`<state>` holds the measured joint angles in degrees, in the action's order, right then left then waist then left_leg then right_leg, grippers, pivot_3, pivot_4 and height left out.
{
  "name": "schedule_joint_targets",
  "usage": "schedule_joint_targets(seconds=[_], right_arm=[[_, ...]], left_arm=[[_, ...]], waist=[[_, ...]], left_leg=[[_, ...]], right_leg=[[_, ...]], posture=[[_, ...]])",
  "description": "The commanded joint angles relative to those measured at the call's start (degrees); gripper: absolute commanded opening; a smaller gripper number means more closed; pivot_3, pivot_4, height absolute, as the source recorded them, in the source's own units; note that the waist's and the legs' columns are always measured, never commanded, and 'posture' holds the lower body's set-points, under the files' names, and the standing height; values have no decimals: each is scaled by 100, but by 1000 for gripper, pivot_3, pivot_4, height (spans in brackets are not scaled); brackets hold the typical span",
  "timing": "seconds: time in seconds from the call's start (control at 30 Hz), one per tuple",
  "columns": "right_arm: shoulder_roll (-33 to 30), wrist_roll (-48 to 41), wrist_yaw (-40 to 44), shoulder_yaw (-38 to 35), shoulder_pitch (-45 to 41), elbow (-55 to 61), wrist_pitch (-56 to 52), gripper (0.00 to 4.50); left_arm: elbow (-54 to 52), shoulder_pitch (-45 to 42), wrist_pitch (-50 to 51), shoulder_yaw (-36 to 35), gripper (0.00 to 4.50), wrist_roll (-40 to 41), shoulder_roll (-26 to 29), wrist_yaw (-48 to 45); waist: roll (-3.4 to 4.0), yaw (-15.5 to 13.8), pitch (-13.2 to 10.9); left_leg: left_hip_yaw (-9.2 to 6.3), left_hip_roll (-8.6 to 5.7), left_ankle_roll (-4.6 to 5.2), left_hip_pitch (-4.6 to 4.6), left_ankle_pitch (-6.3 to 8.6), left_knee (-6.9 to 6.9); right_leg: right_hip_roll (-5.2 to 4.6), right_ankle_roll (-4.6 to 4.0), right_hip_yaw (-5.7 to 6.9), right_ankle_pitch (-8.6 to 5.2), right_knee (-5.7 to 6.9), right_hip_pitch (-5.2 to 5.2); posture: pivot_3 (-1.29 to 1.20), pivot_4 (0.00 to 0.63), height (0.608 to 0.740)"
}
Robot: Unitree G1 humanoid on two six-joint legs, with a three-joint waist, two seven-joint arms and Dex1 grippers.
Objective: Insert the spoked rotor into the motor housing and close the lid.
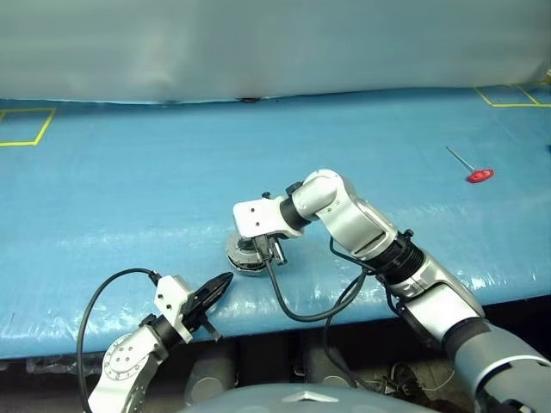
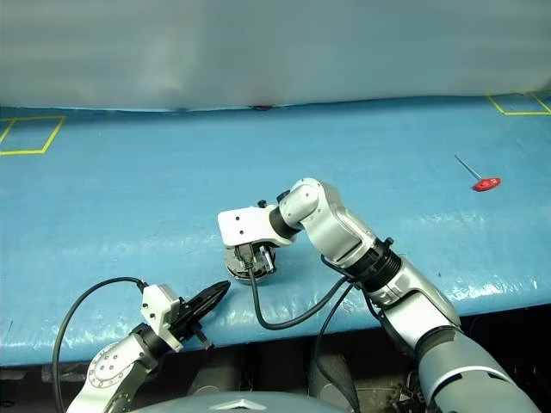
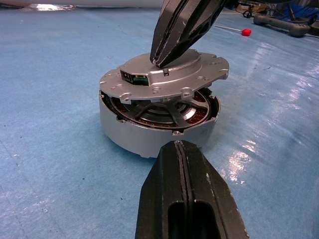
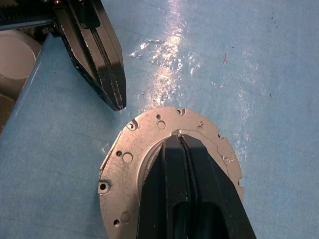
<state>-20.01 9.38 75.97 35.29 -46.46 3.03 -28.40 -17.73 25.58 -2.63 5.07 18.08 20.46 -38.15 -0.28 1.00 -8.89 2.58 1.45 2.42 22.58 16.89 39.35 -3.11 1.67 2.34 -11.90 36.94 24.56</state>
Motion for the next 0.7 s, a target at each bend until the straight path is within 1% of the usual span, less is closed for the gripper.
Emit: schedule_joint_targets(seconds=[0.03, 0.23, 0.37, 0.57, 0.7], right_arm=[[51, -214, -188, -96, 173, 338, -282, 0], [48, -484, -464, -100, 536, 694, -699, 0], [94, -742, -811, -346, 845, 882, -922, 0], [560, -1949, -1349, -1538, 1410, 1585, -1358, 0], [869, -2427, -1962, -2192, 1593, 1716, -1400, 0]], left_arm=[[-109, -5, 12, 6, 7, 44, 23, -26], [-100, -22, 37, 0, 7, 59, 25, -46], [-84, -51, 3, -3, 7, 23, 18, -60], [-89, -72, 37, 17, 7, 33, 19, -92], [-99, -87, 91, 47, 7, 51, 26, -117]], waist=[[0, -6, 0], [0, -24, 0], [-2, -29, 1], [-3, -33, 2], [-4, -32, 2]], left_leg=[[0, 0, 0, 0, 0, 0], [-1, 0, 0, 0, 0, 4], [-2, 0, 1, 0, 0, 8], [-3, 0, 3, 4, 2, 13], [-4, 0, 3, 2, 2, 13]], right_leg=[[0, 0, 0, 0, 0, 0], [0, 1, 0, 1, 0, -1], [0, 0, 0, 1, 0, -4], [1, 4, -1, 3, 1, -4], [2, 5, -1, 5, 1, -5]], posture=[[0, 150, 740], [0, 150, 740], [0, 150, 740], [0, 150, 740], [0, 150, 740]])
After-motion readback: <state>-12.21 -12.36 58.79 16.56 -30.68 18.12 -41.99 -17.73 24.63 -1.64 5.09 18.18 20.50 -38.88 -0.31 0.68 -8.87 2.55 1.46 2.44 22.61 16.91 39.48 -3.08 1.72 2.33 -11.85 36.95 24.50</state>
